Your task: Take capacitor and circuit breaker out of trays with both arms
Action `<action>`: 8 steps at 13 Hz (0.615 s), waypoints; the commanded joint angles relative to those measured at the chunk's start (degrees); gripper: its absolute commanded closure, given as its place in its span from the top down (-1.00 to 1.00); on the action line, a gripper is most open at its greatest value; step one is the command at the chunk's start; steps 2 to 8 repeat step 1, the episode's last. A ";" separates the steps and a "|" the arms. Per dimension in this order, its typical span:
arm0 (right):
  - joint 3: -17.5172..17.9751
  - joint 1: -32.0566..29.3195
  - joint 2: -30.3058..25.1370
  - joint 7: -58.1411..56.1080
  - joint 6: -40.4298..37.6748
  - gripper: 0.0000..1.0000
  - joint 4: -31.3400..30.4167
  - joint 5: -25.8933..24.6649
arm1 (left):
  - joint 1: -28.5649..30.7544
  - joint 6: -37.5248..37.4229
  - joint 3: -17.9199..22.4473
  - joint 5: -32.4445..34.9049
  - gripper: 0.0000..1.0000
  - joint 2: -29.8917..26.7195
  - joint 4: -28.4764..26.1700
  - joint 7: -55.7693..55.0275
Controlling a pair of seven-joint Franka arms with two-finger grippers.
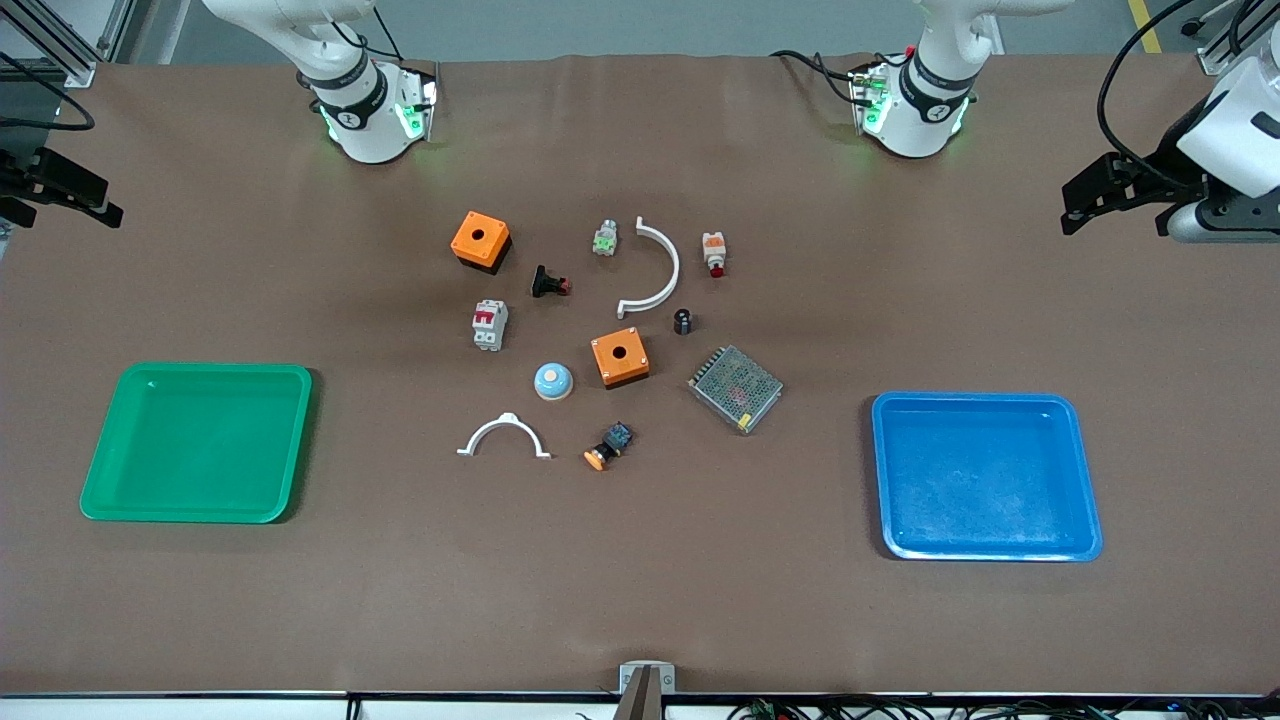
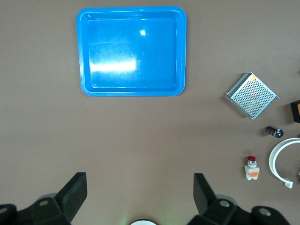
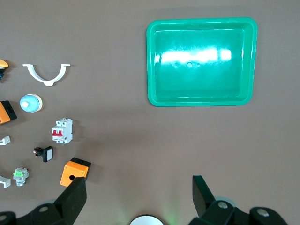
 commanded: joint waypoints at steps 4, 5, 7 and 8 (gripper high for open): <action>0.77 -1.21 -1.30 -0.73 0.82 1.00 -1.28 0.36 | -0.03 -0.54 -0.02 0.13 1.00 0.30 0.92 0.13; 0.77 -1.21 -1.30 -0.73 0.82 1.00 -1.28 0.36 | -0.03 -0.54 -0.02 0.13 1.00 0.30 0.92 0.13; 0.77 -1.21 -1.30 -0.73 0.82 1.00 -1.28 0.36 | -0.03 -0.54 -0.02 0.13 1.00 0.30 0.92 0.13; 0.77 -1.21 -1.30 -0.73 0.82 1.00 -1.28 0.36 | -0.03 -0.54 -0.02 0.13 1.00 0.30 0.92 0.13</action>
